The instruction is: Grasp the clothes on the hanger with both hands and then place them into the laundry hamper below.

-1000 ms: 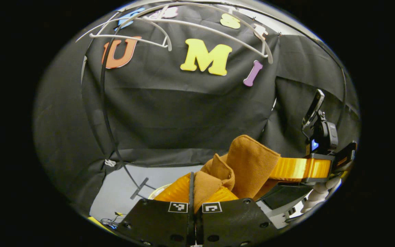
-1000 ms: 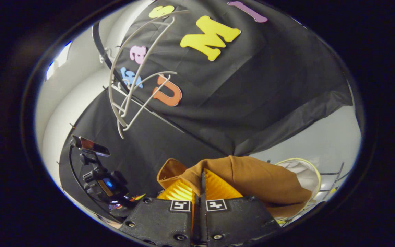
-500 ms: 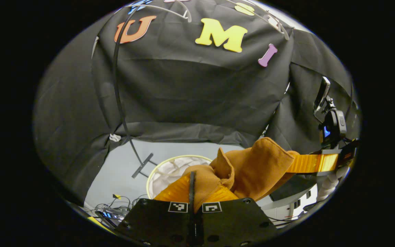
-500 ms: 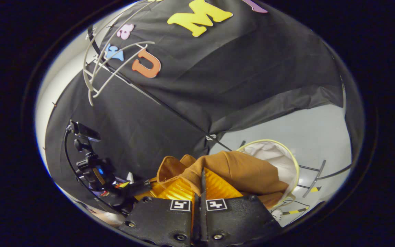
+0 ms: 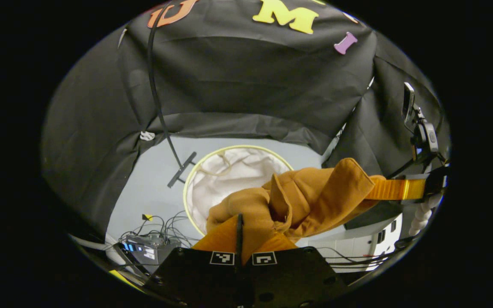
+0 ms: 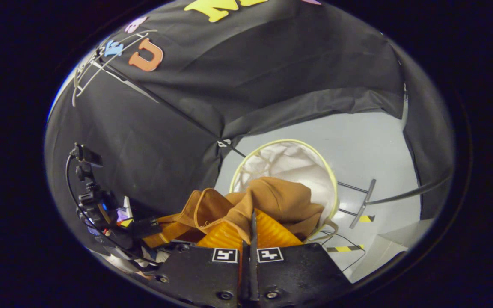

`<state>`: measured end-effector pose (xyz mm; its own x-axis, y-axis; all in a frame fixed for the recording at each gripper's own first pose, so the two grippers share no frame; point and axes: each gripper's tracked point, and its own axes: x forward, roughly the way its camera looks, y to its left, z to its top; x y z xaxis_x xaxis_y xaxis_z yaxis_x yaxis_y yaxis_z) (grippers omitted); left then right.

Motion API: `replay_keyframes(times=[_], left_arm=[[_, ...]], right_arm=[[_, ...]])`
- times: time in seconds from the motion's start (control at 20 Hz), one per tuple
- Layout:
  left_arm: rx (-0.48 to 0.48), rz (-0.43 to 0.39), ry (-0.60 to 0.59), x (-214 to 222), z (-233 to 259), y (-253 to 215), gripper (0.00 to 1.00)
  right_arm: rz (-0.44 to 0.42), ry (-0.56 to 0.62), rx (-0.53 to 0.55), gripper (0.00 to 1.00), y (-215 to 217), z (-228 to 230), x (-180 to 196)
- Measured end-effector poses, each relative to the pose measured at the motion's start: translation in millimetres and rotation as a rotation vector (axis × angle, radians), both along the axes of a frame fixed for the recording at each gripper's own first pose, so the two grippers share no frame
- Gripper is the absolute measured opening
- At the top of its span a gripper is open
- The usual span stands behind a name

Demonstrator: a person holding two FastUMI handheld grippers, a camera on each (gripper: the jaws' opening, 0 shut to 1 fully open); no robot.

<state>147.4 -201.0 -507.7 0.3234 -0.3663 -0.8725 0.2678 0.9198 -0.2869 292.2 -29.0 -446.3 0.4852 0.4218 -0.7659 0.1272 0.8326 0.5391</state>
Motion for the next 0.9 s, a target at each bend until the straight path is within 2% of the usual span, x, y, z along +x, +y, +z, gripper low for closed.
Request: replay_keyframes(times=[0.25,0.3,0.45,0.5,0.65,0.8,0.9], left_arm=[[0.042,-0.006,0.075,-9,-9,-1,0.01],[0.055,-0.014,0.092,-13,-11,0,0.07],[0.078,-0.048,0.13,-19,-22,5,0.01],[0.077,-0.051,0.125,-16,-20,4,0.06],[0.069,-0.048,0.105,-11,-13,5,0.41],[0.09,-0.058,0.087,-12,-12,16,0.76],[0.104,-0.056,0.086,-16,-15,22,1.0]], right_arm=[[0.014,0.04,-0.107,0.04,-6,-2,-1],[0.017,0.055,-0.133,0.04,-7,-6,-3],[0.016,0.075,-0.172,0.04,-9,-7,-4],[0.016,0.078,-0.2,0.04,-13,-11,-5],[0.034,0.081,-0.26,0.04,-17,-23,-12],[0.025,0.054,-0.25,0.04,-16,-26,-12],[0.019,0.037,-0.269,0.37,-20,-24,-9]])
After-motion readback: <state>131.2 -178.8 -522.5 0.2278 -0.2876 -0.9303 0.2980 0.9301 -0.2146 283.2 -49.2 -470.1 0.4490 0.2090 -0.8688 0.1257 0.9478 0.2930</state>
